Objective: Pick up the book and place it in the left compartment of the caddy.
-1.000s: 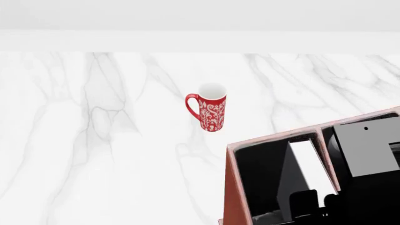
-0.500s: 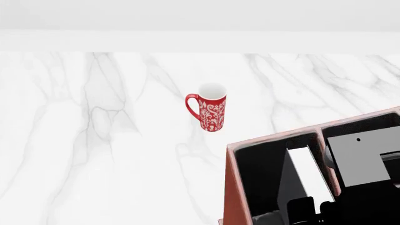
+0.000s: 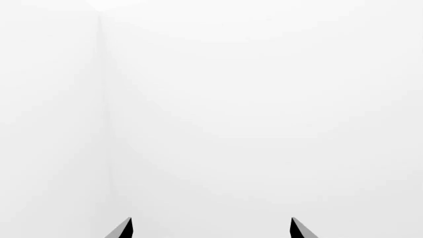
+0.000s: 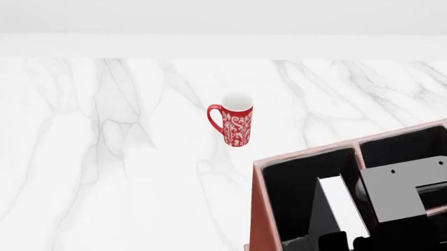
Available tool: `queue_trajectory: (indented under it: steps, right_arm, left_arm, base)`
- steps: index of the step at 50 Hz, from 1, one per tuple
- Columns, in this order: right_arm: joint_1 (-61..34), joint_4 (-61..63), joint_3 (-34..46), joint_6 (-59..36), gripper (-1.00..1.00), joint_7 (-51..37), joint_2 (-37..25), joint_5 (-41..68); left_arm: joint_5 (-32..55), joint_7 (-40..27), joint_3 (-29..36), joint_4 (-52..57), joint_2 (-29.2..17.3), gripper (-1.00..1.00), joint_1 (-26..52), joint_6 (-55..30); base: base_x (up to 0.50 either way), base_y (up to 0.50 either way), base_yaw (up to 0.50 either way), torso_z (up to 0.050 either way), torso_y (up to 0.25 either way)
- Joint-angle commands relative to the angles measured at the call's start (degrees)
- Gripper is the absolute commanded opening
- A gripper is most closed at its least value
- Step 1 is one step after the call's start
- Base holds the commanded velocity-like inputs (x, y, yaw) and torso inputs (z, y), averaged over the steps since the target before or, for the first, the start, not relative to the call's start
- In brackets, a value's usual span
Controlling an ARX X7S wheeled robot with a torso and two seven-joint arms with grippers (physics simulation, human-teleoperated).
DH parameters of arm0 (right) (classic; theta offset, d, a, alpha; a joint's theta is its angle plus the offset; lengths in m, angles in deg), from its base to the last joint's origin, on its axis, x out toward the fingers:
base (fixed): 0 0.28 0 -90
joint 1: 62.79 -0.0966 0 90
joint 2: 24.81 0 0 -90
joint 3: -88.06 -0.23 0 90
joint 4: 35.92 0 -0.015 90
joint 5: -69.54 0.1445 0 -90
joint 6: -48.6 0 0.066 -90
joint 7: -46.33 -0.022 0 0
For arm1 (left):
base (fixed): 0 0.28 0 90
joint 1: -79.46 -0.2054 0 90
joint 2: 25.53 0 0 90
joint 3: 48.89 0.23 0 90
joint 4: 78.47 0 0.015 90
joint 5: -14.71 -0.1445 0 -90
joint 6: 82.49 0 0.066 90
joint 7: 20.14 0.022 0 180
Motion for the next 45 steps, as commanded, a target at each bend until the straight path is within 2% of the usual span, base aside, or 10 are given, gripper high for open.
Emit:
queue_trajectory:
  steps: [1,33,45]
  right_arm:
    - [0.4,-0.3,-1.0,0.5,-1.00,2.2,0.0,-4.3]
    - [2.9,-0.9,-0.9,3.3,-1.00,4.5,0.6,-7.8]
    - [4.9,-1.0,-0.2,5.5,-1.00,6.6,1.7,-12.3]
  left_arm:
    - [0.0,-0.1,0.1,0.0,-0.2,1.00,0.0,0.2]
    - [-0.1,-0.4,0.4,0.0,-0.6,1.00,-0.4,0.7]
    - [0.1,-0.4,0.0,-0.2,-0.6,1.00,-0.7,1.1]
  base:
    - [0.00,0.00,0.00,0.000,0.000]
    - [0.00,0.00,0.00,0.000,0.001]
    - [0.00,0.00,0.00,0.001,0.002]
